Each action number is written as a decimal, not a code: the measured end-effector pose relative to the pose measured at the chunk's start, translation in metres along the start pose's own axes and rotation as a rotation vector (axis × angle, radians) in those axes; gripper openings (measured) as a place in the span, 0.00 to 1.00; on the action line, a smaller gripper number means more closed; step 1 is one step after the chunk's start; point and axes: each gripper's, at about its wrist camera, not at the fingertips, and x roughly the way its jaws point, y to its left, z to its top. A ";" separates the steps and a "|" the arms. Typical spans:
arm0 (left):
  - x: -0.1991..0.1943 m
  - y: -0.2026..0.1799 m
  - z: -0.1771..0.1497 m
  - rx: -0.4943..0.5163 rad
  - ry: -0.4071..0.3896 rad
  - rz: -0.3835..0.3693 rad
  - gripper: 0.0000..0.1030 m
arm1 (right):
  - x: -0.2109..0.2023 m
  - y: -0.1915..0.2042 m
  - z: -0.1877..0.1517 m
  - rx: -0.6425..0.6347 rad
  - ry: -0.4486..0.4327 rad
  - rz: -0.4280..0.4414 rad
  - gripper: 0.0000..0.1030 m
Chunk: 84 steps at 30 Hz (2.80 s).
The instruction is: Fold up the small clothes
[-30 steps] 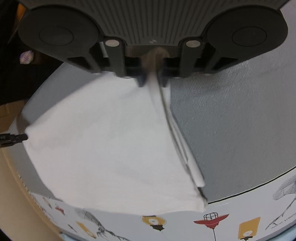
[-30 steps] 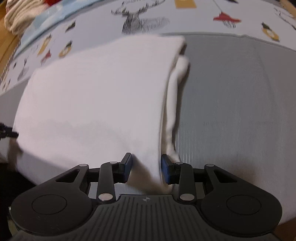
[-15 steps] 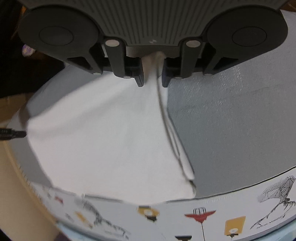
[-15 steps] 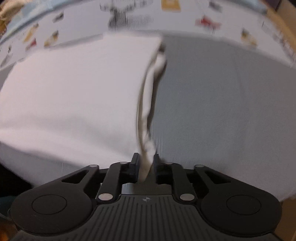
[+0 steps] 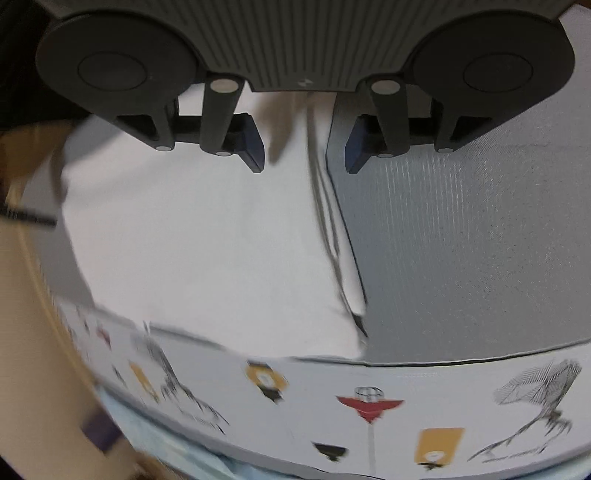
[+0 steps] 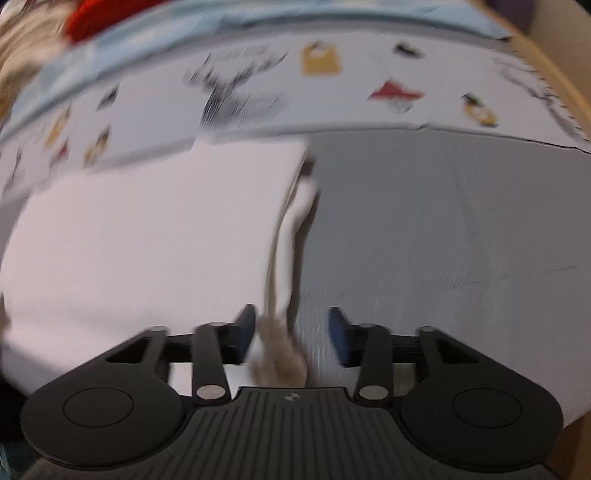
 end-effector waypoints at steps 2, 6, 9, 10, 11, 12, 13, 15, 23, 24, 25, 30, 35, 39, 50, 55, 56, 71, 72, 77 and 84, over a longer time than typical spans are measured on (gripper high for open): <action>0.011 0.004 0.007 -0.041 -0.004 -0.017 0.54 | 0.003 -0.002 0.005 0.032 -0.005 0.003 0.51; 0.031 0.010 0.016 -0.080 0.023 -0.036 0.54 | 0.021 0.007 0.010 0.027 0.038 0.024 0.51; 0.040 0.023 0.020 -0.123 0.032 -0.066 0.54 | 0.036 0.014 0.016 0.005 0.075 0.013 0.51; 0.044 0.026 0.023 -0.138 0.032 -0.079 0.54 | 0.043 0.014 0.017 0.001 0.092 0.007 0.51; 0.048 0.027 0.025 -0.148 0.023 -0.098 0.54 | 0.049 0.015 0.018 -0.002 0.115 -0.004 0.51; 0.050 0.028 0.027 -0.154 0.016 -0.112 0.53 | 0.052 0.017 0.019 -0.003 0.135 -0.016 0.51; 0.052 0.029 0.029 -0.160 0.014 -0.120 0.52 | 0.056 0.016 0.019 0.002 0.149 -0.026 0.52; 0.056 0.026 0.032 -0.144 0.011 -0.123 0.51 | 0.062 0.015 0.022 0.024 0.165 -0.030 0.52; 0.033 0.032 0.031 -0.050 -0.061 -0.117 0.12 | 0.071 0.037 0.030 0.008 0.187 -0.044 0.32; 0.026 0.037 0.030 -0.053 -0.084 -0.100 0.12 | 0.072 0.042 0.031 0.005 0.188 -0.044 0.32; 0.017 0.045 0.029 -0.067 -0.103 -0.078 0.12 | 0.073 0.045 0.033 0.009 0.188 -0.028 0.31; -0.010 0.093 0.017 -0.168 -0.097 -0.071 0.17 | 0.075 0.087 0.041 -0.063 0.168 0.071 0.31; -0.006 0.119 0.006 -0.253 -0.049 -0.075 0.48 | 0.077 0.107 0.039 -0.121 0.179 0.021 0.35; 0.004 0.105 0.010 -0.198 -0.017 -0.104 0.48 | 0.071 0.095 0.042 -0.061 0.169 0.013 0.35; 0.015 0.077 0.024 -0.169 0.000 -0.007 0.13 | 0.008 0.003 0.043 0.121 -0.054 -0.067 0.35; -0.023 0.021 0.040 -0.059 -0.098 -0.090 0.12 | -0.018 -0.050 0.032 0.213 -0.137 -0.092 0.35; -0.030 0.002 0.045 -0.028 -0.119 -0.123 0.12 | -0.021 -0.059 0.030 0.226 -0.147 -0.090 0.35; 0.038 -0.277 0.082 0.100 -0.187 -0.486 0.28 | -0.041 -0.073 0.029 0.281 -0.218 0.010 0.35; 0.038 -0.279 0.084 0.105 -0.204 -0.479 0.28 | -0.040 -0.070 0.029 0.269 -0.217 0.016 0.35; 0.036 -0.256 0.084 0.131 -0.145 -0.402 0.28 | -0.031 -0.050 0.033 0.207 -0.177 0.113 0.36; 0.035 -0.210 0.063 0.219 -0.022 -0.282 0.28 | 0.009 0.011 0.031 0.045 0.043 0.274 0.46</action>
